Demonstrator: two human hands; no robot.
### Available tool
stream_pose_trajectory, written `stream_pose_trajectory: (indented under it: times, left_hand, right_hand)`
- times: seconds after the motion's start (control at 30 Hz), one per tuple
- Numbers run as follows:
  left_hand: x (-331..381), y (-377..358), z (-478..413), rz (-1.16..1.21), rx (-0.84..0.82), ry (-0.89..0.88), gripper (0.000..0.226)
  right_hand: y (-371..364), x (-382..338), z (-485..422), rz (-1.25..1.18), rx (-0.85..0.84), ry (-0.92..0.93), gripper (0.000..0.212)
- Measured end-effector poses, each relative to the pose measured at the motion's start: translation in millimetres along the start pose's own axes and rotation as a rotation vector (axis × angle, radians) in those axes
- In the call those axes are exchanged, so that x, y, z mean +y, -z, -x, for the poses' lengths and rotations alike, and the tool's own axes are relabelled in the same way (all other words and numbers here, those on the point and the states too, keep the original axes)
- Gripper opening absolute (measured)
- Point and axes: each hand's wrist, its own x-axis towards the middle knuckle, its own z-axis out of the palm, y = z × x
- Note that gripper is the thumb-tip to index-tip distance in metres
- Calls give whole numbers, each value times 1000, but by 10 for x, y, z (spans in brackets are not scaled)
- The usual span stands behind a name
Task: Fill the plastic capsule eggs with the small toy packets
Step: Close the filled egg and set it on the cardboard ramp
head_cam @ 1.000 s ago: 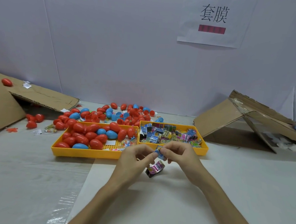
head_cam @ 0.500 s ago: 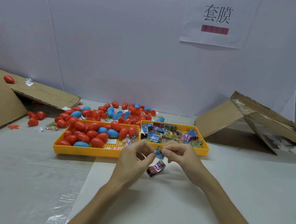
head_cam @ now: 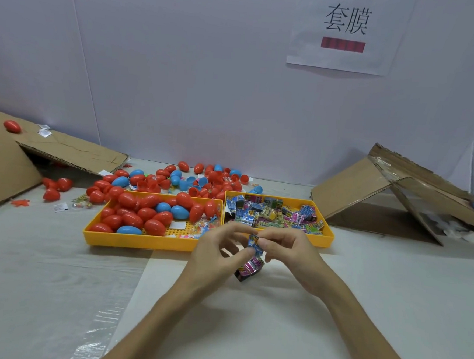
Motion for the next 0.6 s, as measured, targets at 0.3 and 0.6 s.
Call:
stream_pose_trajectory:
  times: [0.3,0.6]
  left_hand:
    - [4,14,-23,-74,107,-19,25]
    - [-13,29,-40,72,124,68,11]
  right_hand:
    - [4,-27,-8,13,51,19,20]
    - [-34,-24,-1,-55,-23,6,15]
